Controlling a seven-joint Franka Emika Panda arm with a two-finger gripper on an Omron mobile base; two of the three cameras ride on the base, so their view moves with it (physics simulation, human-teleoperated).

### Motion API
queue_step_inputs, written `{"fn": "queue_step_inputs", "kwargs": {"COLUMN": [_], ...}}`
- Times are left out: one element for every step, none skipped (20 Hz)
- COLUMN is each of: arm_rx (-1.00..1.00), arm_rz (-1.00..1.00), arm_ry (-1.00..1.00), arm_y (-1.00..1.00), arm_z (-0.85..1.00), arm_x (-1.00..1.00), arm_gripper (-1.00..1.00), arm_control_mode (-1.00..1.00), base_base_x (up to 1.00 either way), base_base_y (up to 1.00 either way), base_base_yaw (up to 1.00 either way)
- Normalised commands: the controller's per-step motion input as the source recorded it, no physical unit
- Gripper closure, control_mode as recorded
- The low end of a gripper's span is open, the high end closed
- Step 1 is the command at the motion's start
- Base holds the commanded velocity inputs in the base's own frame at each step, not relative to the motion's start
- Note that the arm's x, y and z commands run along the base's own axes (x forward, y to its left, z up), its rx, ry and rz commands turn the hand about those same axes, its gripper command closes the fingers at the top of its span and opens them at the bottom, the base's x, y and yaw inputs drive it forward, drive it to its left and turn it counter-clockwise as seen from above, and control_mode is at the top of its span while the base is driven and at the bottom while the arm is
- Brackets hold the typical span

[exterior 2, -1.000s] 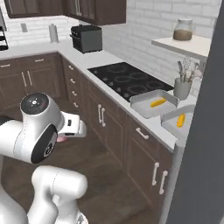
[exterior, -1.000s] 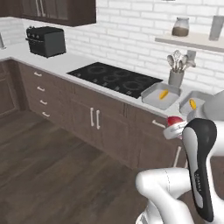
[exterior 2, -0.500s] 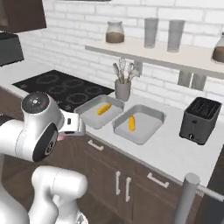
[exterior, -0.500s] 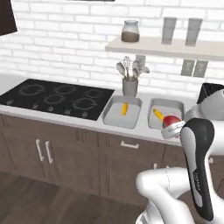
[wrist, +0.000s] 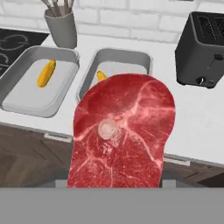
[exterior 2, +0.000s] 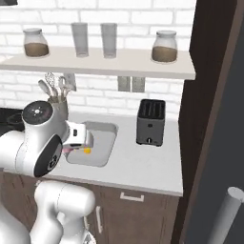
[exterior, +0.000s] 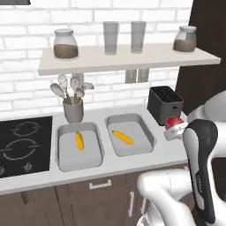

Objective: Place one corn and one steak in each tupperware on the nearby counter, to pack two identical lunches.

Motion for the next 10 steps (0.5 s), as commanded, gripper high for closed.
{"fn": "queue_step_inputs", "kwargs": {"arm_rx": [0.0,0.0,0.0,0.0,0.0,0.0,-0.11,-0.13,-0.16,-0.15], "arm_rz": [0.0,0.0,0.0,0.0,0.0,0.0,-0.08,-0.06,-0.03,0.0], "arm_ry": [0.0,0.0,0.0,0.0,0.0,0.0,0.13,0.18,0.17,0.16], "arm_y": [0.0,0.0,0.0,0.0,0.0,0.0,0.26,0.22,0.31,0.41], "arm_z": [0.0,0.0,0.0,0.0,0.0,0.0,-0.99,-1.0,-1.0,-1.0], "arm_x": [0.0,0.0,0.0,0.0,0.0,0.0,1.0,1.0,0.79,0.74], "arm_gripper": [1.0,1.0,1.0,1.0,1.0,1.0,1.0,1.0,1.0,1.0], "arm_control_mode": [1.0,1.0,1.0,1.0,1.0,1.0,-1.0,-1.0,-1.0,-1.0], "base_base_x": [1.0,0.94,0.94,1.0,1.0,1.0,0.0,0.0,0.0,0.0], "base_base_y": [0.31,0.2,0.2,0.25,0.15,0.19,0.0,0.0,0.0,0.0], "base_base_yaw": [-0.19,-0.15,-0.14,-0.13,-0.1,-0.07,0.0,0.0,0.0,0.0]}}
